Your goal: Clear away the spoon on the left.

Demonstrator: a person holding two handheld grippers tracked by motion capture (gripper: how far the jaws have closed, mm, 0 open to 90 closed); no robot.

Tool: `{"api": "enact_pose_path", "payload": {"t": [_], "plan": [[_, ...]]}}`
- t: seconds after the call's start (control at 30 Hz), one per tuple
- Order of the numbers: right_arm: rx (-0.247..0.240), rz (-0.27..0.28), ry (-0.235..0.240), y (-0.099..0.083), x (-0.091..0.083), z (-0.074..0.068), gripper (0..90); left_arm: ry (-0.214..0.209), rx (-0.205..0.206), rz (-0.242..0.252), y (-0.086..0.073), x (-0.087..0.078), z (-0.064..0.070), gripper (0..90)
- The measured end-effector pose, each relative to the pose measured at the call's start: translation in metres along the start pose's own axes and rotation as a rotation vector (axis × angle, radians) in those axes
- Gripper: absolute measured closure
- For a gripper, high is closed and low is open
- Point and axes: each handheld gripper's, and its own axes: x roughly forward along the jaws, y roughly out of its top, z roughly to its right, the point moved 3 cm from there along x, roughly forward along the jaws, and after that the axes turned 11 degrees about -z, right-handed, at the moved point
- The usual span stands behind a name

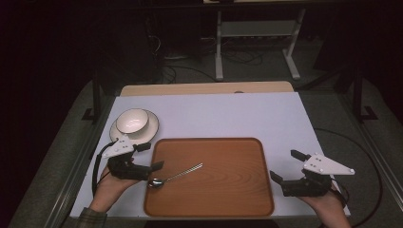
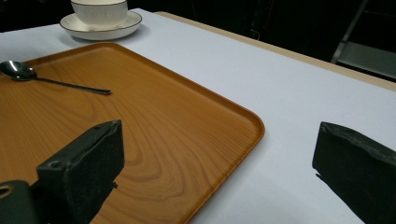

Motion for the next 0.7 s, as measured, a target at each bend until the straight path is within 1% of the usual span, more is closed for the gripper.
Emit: {"api": "enact_pose_path", "payload": {"t": [0.33, 0.47, 0.7], "plan": [[0.006, 0.002, -0.002, 0.0, -0.001, 0.0, 1.6, 0.045, -0.033, 0.032, -0.019, -0.023, -0.009, 13.1], [0.006, 0.001, -0.005, -0.001, -0.002, 0.001, 1.6, 0.064, -0.028, 0.025, -0.025, -0.027, -0.011, 13.1], [0.015, 0.0, -0.01, -0.004, -0.004, 0.003, 1.6, 0.082, -0.032, 0.028, -0.037, -0.029, -0.015, 13.1]]}}
